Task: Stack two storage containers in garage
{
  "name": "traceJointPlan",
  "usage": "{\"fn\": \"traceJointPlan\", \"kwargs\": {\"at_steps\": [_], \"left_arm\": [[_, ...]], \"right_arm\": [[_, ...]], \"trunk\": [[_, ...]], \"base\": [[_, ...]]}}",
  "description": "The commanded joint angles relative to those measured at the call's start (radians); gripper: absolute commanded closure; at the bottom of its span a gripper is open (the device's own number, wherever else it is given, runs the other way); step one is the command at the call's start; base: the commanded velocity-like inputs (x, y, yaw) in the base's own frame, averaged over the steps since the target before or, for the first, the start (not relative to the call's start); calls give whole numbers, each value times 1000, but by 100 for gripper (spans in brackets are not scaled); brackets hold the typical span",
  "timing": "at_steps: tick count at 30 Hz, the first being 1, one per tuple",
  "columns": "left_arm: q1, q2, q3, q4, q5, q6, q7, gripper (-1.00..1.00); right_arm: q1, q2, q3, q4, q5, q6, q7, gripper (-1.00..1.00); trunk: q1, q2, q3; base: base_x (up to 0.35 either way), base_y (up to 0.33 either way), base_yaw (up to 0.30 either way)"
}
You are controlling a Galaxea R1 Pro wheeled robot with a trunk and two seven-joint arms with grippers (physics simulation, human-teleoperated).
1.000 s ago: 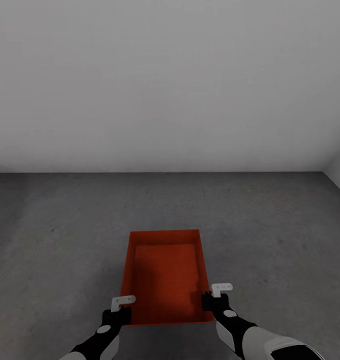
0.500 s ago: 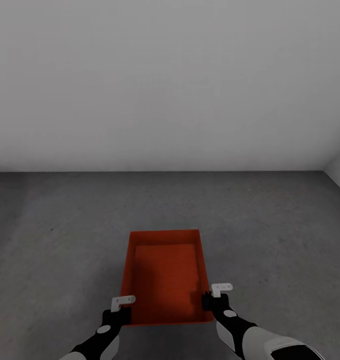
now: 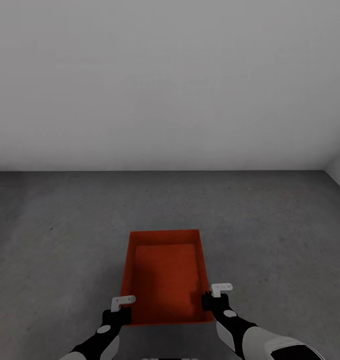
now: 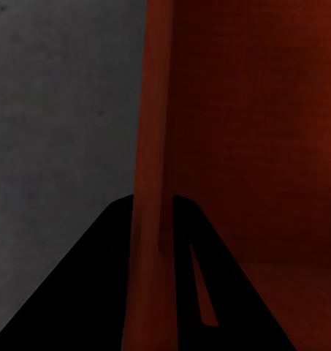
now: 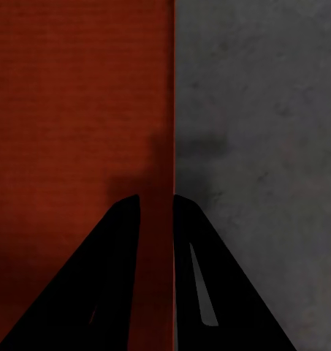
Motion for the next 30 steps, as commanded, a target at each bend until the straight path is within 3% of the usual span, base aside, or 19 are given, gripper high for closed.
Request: {"fn": "traceJointPlan", "kwargs": {"at_steps": [1,22,23,30], "left_arm": [[-1,-1,-8,-4,-5,-15,9,100],[-1,-1,-8,-2,-5,-14,10,100],[-1,-1,-8,-2,-5,-14,10,-100],[-1,-2,-8,-1,-5,-14,10,-100]], "right_arm": [[0,1,-35,4,2,-1,3,100],[0,1,-34,4,4,-1,3,100],[0,1,-34,4,4,-1,3,-100],[0,1,-34,4,3,-1,3,-100]], "trunk": [[0,0,-1],[0,0,-1],[0,0,-1],[0,0,-1]], "base": [[0,0,0],[0,0,0],[0,0,0],[0,0,0]]}}
